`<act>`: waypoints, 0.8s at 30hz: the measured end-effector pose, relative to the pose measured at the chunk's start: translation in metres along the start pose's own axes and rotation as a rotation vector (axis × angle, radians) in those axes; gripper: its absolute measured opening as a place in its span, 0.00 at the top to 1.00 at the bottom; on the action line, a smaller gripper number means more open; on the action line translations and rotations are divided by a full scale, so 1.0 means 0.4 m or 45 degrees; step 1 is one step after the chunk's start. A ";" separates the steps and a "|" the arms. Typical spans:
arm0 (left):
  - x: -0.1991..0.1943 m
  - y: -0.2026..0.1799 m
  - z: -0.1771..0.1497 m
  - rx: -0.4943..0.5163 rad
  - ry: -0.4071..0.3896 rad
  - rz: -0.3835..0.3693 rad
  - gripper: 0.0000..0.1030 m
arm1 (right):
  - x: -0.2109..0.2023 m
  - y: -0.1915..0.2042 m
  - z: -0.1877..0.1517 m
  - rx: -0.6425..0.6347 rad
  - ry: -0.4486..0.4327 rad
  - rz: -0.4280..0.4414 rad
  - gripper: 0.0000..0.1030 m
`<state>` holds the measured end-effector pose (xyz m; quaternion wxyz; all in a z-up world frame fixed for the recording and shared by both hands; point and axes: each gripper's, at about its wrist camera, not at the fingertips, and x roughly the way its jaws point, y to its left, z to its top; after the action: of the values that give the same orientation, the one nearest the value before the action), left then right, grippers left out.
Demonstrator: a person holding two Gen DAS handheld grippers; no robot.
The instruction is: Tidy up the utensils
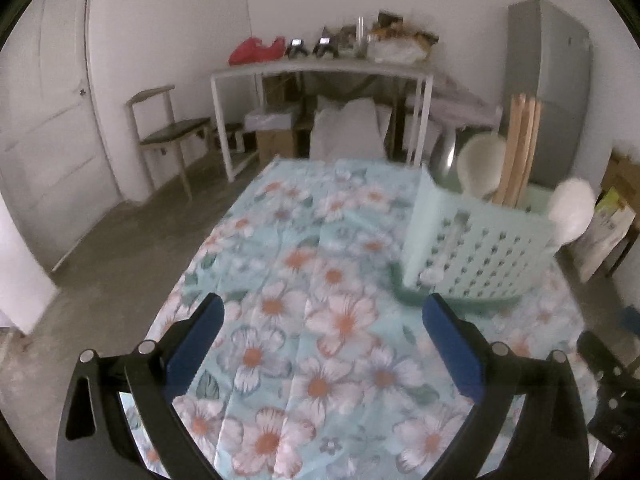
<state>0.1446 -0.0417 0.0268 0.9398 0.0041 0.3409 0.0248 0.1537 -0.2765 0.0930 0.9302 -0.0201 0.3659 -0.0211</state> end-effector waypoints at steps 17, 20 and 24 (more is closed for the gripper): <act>0.038 0.048 0.030 -0.089 0.048 0.199 0.05 | 0.037 -0.026 -0.007 0.057 0.035 -0.074 0.13; 0.035 0.046 0.030 -0.051 0.043 0.226 0.05 | 0.043 -0.031 -0.004 0.067 0.040 -0.089 0.13; 0.026 0.048 0.024 -0.028 0.033 0.260 0.05 | 0.048 -0.036 -0.002 0.074 0.048 -0.100 0.13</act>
<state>0.1577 -0.0218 0.0279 0.9278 0.0282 0.3506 0.1244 0.1667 -0.2919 0.0802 0.9218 -0.0071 0.3815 -0.0686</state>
